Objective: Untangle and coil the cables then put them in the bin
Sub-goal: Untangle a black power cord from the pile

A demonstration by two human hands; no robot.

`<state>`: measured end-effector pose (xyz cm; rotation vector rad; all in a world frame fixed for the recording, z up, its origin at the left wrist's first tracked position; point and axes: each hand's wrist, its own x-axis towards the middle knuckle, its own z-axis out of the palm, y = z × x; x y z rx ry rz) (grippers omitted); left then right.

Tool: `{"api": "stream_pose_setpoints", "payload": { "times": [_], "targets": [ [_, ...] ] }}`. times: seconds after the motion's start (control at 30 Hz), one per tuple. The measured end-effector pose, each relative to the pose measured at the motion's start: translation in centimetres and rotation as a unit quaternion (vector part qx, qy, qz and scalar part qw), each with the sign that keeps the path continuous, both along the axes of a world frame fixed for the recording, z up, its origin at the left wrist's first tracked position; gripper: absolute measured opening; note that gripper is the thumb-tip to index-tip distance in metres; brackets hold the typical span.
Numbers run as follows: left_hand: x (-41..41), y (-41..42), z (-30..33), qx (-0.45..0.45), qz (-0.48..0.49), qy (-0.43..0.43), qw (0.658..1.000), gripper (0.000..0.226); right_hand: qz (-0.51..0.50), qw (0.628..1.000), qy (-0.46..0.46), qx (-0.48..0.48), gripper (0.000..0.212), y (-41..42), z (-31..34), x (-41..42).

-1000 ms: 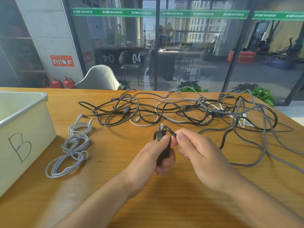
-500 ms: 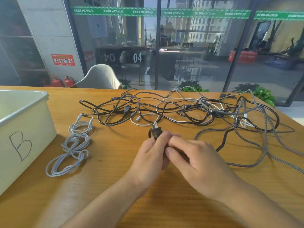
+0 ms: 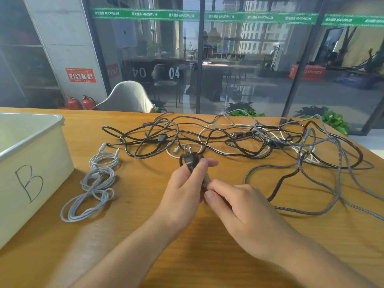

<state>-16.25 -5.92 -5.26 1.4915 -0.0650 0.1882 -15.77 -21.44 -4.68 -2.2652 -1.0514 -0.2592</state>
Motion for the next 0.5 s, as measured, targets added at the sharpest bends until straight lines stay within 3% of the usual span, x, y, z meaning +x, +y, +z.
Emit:
{"api": "stream_pose_setpoints", "payload": {
  "times": [0.13, 0.23, 0.33, 0.4, 0.5],
  "targets": [
    [0.8, 1.3, 0.5, -0.007, 0.081, -0.042, 0.996, 0.036, 0.042, 0.995, 0.088, -0.009, 0.031, 0.0, 0.1, 0.0],
    [0.7, 1.7, 0.6, -0.038, 0.081, -0.047, 0.995, 0.038, 0.081, 0.984, 0.155, -0.029, 0.033, -0.2, -0.5, 0.3],
    [0.3, 1.8, 1.2, -0.147, 0.011, -0.011, 0.989, 0.044, 0.112, 0.969, 0.203, -0.083, 0.038, -0.4, -1.2, 0.9],
    [0.1, 2.0, 1.8, -0.21, -0.065, 0.021, 0.975, 0.047, 0.11, 0.969, 0.179, -0.128, 0.043, -0.5, -1.6, 1.5],
    [-0.5, 2.4, 2.2, -0.223, -0.175, 0.058, 0.957, 0.044, 0.096, 0.974, 0.143, -0.147, 0.051, -1.1, -1.8, 3.0]
  ]
}}
